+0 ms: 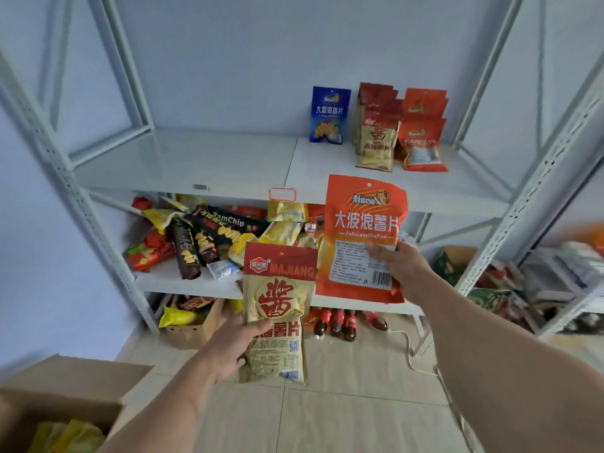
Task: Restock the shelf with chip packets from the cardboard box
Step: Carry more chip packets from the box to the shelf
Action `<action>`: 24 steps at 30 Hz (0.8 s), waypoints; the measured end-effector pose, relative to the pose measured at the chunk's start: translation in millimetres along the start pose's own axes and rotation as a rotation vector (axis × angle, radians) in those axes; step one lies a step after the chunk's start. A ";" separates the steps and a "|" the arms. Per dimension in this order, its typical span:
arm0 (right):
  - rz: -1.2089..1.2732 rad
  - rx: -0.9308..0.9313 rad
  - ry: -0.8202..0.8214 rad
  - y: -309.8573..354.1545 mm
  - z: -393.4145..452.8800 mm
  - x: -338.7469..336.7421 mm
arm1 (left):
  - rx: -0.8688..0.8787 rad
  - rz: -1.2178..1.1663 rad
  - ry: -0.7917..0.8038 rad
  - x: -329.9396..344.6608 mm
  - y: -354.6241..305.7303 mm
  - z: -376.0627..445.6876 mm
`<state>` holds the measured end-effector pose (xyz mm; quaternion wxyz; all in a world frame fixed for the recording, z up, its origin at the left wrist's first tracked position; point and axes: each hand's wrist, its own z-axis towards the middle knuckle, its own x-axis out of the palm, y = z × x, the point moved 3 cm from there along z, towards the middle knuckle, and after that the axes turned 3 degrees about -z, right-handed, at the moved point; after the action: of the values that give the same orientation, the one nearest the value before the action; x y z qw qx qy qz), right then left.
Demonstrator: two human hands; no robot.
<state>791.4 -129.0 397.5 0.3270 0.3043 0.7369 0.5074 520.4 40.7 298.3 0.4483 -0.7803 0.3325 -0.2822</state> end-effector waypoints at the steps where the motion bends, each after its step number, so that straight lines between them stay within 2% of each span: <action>1: 0.003 -0.010 0.000 6.5 12.9 -13.4 | 0.004 -0.008 -0.010 12.2 -6.4 13.3; 7: -0.005 -0.020 -0.038 33.0 99.0 -78.0 | 0.048 -0.003 -0.014 72.9 -53.1 96.3; 19: 0.032 -0.073 -0.192 104.6 265.7 -168.9 | 0.088 0.045 0.108 166.1 -180.2 286.3; 24: 0.046 -0.095 -0.200 120.1 332.6 -211.5 | 0.127 0.054 0.166 212.9 -224.7 345.9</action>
<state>1195.5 -75.5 457.7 0.4013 0.3544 0.6685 0.5162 967.5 138.1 376.3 0.4753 -0.7150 0.3707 -0.3541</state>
